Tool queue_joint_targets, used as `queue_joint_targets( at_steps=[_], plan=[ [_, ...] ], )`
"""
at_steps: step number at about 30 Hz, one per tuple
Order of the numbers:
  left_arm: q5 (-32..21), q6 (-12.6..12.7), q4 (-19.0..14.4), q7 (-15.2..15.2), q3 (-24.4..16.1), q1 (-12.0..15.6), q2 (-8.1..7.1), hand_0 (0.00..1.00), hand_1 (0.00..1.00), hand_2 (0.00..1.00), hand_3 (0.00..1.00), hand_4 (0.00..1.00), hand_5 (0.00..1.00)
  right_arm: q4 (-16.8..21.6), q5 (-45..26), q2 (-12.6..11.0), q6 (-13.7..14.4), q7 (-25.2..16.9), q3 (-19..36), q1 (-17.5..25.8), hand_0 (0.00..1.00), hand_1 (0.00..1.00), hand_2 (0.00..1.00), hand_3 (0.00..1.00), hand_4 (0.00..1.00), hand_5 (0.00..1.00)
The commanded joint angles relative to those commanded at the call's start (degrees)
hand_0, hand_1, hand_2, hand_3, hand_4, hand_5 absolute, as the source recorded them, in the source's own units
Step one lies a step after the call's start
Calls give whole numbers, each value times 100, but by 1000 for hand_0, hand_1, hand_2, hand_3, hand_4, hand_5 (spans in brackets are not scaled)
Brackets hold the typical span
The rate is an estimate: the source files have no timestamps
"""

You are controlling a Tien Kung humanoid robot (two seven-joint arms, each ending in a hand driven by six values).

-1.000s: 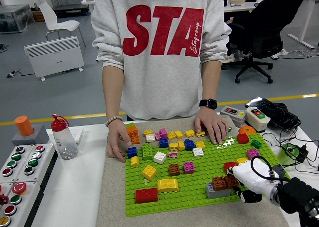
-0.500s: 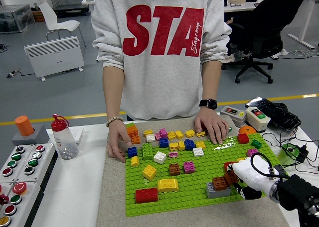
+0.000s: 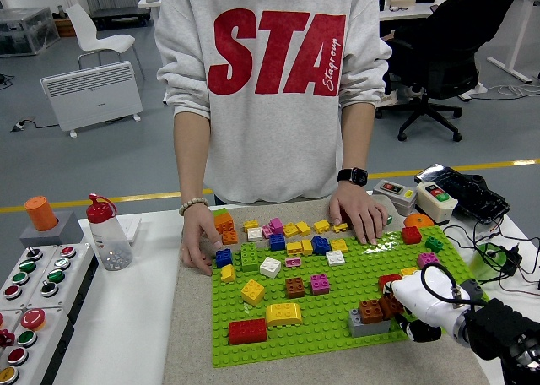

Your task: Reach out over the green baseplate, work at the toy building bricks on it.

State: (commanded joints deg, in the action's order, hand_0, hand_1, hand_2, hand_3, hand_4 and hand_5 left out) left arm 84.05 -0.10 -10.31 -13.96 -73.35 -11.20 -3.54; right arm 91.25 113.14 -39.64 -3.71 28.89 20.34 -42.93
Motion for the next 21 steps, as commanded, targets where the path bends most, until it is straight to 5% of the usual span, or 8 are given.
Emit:
queue_joint_targets(
  at_steps=[21],
  plan=[
    [5, 0, 0, -3, -7, -1, 0, 653, 693, 669, 565, 286, 998, 47, 51, 14, -31, 51, -66, -55, 220, 363, 460, 494, 400, 247]
  ],
)
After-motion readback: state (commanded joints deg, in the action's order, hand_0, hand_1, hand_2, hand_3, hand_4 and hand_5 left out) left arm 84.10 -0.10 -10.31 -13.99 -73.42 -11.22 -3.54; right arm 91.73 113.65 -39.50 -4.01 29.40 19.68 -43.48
